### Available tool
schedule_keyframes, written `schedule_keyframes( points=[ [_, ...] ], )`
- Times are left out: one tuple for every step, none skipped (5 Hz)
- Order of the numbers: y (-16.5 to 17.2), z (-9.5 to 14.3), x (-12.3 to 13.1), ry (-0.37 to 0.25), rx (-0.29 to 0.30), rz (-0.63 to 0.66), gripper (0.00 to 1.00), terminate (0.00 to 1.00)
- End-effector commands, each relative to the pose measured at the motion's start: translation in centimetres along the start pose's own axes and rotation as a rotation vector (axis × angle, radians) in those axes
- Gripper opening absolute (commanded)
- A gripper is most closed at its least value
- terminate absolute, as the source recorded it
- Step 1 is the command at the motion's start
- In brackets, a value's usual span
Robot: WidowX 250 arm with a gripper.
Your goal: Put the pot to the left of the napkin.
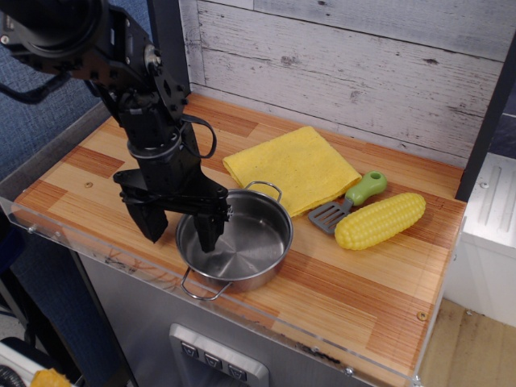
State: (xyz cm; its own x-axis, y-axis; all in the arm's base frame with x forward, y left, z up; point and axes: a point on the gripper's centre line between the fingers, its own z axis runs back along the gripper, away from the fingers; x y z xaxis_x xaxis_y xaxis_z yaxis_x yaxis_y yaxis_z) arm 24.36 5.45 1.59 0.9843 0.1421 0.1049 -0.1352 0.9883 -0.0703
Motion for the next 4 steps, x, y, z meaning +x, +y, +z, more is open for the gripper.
schedule_keyframes(
  points=[
    [-0.19, 1.4, 0.49, -0.064, 0.01, -0.012, 0.0, 0.0],
    [-0.27, 1.78, 0.54, -0.071, 0.007, -0.02, 0.0, 0.0],
    [-0.54, 1.88, 0.72, -0.074, -0.004, -0.02, 0.0, 0.0],
    [-0.59, 1.71, 0.6, -0.067, -0.006, -0.014, 0.0, 0.0]
  ],
)
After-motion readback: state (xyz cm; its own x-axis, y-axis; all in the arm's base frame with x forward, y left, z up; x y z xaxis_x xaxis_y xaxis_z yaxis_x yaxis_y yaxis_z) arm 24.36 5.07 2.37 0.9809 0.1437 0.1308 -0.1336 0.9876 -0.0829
